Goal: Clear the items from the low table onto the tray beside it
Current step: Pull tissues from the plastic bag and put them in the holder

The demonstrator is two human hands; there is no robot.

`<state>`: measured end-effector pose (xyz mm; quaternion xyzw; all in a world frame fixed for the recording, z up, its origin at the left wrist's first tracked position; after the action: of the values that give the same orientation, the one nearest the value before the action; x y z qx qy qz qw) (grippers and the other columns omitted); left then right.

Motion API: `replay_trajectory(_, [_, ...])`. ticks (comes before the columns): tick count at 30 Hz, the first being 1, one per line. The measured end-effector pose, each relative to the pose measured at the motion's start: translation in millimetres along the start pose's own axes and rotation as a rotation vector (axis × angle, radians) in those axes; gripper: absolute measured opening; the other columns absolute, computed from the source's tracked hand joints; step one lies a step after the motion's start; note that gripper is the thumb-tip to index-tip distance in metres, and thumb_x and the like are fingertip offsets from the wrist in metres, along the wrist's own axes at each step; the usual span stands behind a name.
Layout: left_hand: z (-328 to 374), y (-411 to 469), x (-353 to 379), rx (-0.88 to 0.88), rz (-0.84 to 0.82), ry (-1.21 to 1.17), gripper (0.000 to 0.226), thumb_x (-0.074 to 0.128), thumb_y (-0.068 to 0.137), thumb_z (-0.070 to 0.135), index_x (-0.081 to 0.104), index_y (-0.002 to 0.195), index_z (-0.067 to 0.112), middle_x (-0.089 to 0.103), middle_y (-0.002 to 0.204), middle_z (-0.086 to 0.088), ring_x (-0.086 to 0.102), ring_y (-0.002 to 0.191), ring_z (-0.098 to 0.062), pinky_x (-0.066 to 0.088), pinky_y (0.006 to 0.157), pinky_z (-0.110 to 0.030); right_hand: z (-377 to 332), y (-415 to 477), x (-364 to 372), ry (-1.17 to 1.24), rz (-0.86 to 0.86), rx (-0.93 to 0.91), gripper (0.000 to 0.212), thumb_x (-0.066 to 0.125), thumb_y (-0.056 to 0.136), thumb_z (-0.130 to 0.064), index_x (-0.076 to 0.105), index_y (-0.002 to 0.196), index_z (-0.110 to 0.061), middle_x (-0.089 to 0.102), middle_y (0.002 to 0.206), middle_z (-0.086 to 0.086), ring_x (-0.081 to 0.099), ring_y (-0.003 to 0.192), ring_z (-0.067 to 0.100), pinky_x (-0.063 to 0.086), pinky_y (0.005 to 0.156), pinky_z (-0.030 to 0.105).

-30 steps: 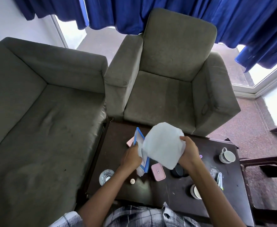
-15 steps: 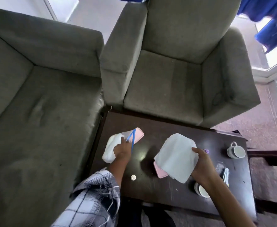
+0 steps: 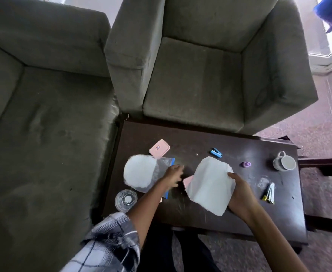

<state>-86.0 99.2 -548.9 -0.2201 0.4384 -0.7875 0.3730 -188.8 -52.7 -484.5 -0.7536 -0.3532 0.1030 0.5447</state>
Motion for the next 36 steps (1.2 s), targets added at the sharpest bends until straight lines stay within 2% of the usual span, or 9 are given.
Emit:
replay_trajectory(2, [14.4, -30.6, 21.1, -0.085, -0.152, -0.277, 0.051, 0.028, 0.095, 0.054, 0.054, 0.121, 0.019, 0.062, 0.120, -0.005, 0.060, 0.102, -0.021, 0.045, 0.087, -0.035, -9.0, -12.6, 9.2, 0.042, -0.073, -0.005, 0.041, 0.043, 0.091, -0.027, 0.049, 0.129, -0.013, 0.062, 0.117, 0.014, 0.059, 0.099, 0.031, 0.047, 0.077, 0.042])
replay_trajectory(6, [40.1, -82.8, 41.1, -0.083, -0.324, -0.500, 0.067, 0.016, 0.088, 0.069, 0.067, 0.092, 0.027, 0.074, 0.081, 0.004, 0.071, 0.071, -0.010, 0.049, 0.067, -0.026, -34.9, -43.2, 18.2, -0.075, -0.165, -0.096, 0.027, 0.045, 0.091, -0.021, 0.060, 0.111, -0.014, 0.069, 0.100, 0.009, 0.064, 0.086, 0.025, 0.049, 0.071, 0.037])
replay_trajectory(8, [49.6, -102.1, 43.5, -0.006, -0.334, -0.521, 0.048, 0.031, 0.094, 0.056, 0.069, 0.093, 0.025, 0.075, 0.087, 0.002, 0.071, 0.077, -0.012, 0.050, 0.075, -0.030, -48.0, -54.5, 15.3, -0.164, -0.163, -0.190, 0.016, 0.048, 0.090, -0.014, 0.063, 0.094, -0.014, 0.069, 0.092, 0.008, 0.065, 0.080, 0.023, 0.049, 0.070, 0.035])
replay_trajectory(11, [53.9, -112.0, 45.7, 0.124, -0.249, -0.426, 0.012, 0.057, 0.090, 0.015, 0.067, 0.095, 0.017, 0.070, 0.104, -0.008, 0.067, 0.092, -0.022, 0.049, 0.094, -0.040, -60.8, -65.4, 4.9, -0.242, -0.132, -0.303, 0.012, 0.058, 0.086, -0.010, 0.061, 0.075, -0.012, 0.064, 0.085, 0.011, 0.060, 0.073, 0.025, 0.046, 0.068, 0.035])
replay_trajectory(16, [49.7, -120.9, 52.6, 0.200, -0.128, -0.339, 0.015, 0.058, 0.090, 0.012, 0.063, 0.103, 0.016, 0.068, 0.110, -0.007, 0.064, 0.104, -0.024, 0.049, 0.096, -0.040, -70.2, -80.5, -14.8, -0.299, -0.083, -0.435, 0.018, 0.058, 0.081, 0.006, 0.064, 0.079, -0.010, 0.068, 0.065, -0.003, 0.058, 0.053, 0.010, 0.043, 0.055, 0.026])
replay_trajectory(22, [49.0, -133.4, 64.4, 0.208, -0.114, -0.340, 0.027, 0.059, 0.089, 0.014, 0.059, 0.117, 0.013, 0.068, 0.112, -0.007, 0.063, 0.106, -0.024, 0.051, 0.090, -0.037, -76.6, -86.4, -29.8, -0.162, -0.158, -0.432, 0.017, 0.059, 0.081, 0.004, 0.063, 0.072, -0.010, 0.061, 0.065, 0.002, 0.053, 0.059, 0.017, 0.047, 0.050, 0.022])
replay_trajectory(28, [50.6, -140.7, 77.7, 0.193, -0.130, -0.318, 0.019, 0.059, 0.089, 0.013, 0.062, 0.107, 0.017, 0.068, 0.111, -0.006, 0.062, 0.108, -0.024, 0.050, 0.094, -0.038, -75.8, -86.1, -31.4, -0.234, -0.206, -0.398, 0.011, 0.066, 0.078, -0.001, 0.069, 0.086, -0.008, 0.069, 0.079, 0.004, 0.063, 0.068, 0.017, 0.047, 0.065, 0.032])
replay_trajectory(31, [51.1, -142.1, 82.3, 0.193, -0.144, -0.335, 0.016, 0.058, 0.089, 0.012, 0.064, 0.103, 0.017, 0.069, 0.109, -0.005, 0.063, 0.106, -0.023, 0.049, 0.095, -0.039, -78.0, -83.0, -36.9, -0.207, -0.150, -0.410, 0.012, 0.067, 0.076, 0.001, 0.066, 0.071, -0.010, 0.065, 0.069, 0.004, 0.057, 0.060, 0.017, 0.042, 0.057, 0.029])
replay_trajectory(36, [55.0, -142.7, 87.3, 0.191, -0.144, -0.380, 0.016, 0.057, 0.090, 0.010, 0.063, 0.103, 0.017, 0.070, 0.102, -0.002, 0.064, 0.101, -0.021, 0.049, 0.091, -0.036, -79.9, -81.3, -44.9, -0.184, -0.107, -0.461, 0.009, 0.064, 0.083, -0.010, 0.069, 0.084, -0.003, 0.063, 0.071, 0.008, 0.053, 0.060, 0.020, 0.040, 0.055, 0.030])
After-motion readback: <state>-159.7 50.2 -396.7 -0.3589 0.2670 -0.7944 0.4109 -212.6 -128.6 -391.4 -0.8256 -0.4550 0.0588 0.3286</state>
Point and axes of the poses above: each hand's wrist, its own y-axis towards the middle knuckle, its own x-axis out of the palm, z = x × y, the point moved 7 cm from there along y, towards the middle knuckle
